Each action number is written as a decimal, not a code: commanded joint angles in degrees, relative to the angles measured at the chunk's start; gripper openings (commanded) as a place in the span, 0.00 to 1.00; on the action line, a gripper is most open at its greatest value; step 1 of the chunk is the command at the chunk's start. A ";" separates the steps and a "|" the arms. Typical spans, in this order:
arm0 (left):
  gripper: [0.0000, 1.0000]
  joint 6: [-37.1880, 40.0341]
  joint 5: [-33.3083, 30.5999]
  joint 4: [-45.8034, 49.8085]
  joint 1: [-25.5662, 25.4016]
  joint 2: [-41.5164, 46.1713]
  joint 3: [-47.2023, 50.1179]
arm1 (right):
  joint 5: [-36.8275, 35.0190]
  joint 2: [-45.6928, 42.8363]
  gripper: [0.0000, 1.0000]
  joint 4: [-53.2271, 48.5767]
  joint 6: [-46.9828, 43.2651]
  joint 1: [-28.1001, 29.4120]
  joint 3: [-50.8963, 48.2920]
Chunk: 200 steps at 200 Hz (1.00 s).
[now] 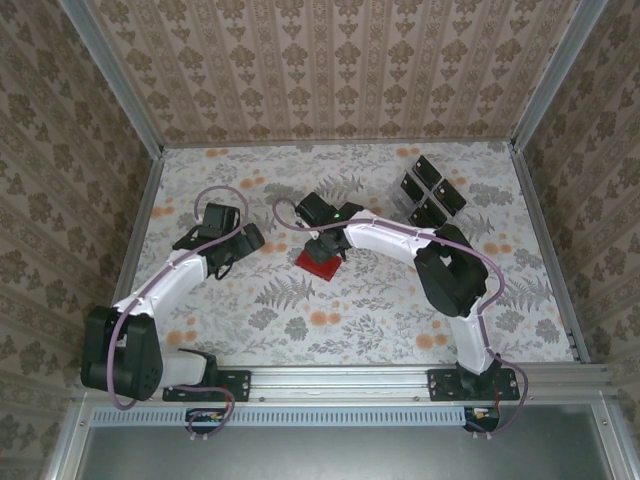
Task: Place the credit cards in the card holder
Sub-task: Rotate the card holder at the center of the table.
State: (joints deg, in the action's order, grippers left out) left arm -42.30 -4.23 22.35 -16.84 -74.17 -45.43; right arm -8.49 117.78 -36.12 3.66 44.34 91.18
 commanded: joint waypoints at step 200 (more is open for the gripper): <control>1.00 -0.42 3.23 -0.73 -0.08 -0.48 -2.04 | 8.61 -0.37 0.36 4.47 20.64 -5.80 -8.96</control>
State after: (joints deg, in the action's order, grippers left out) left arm -42.50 -2.55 22.31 -16.84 -74.17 -45.45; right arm -4.40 120.03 -32.58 14.26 39.79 87.33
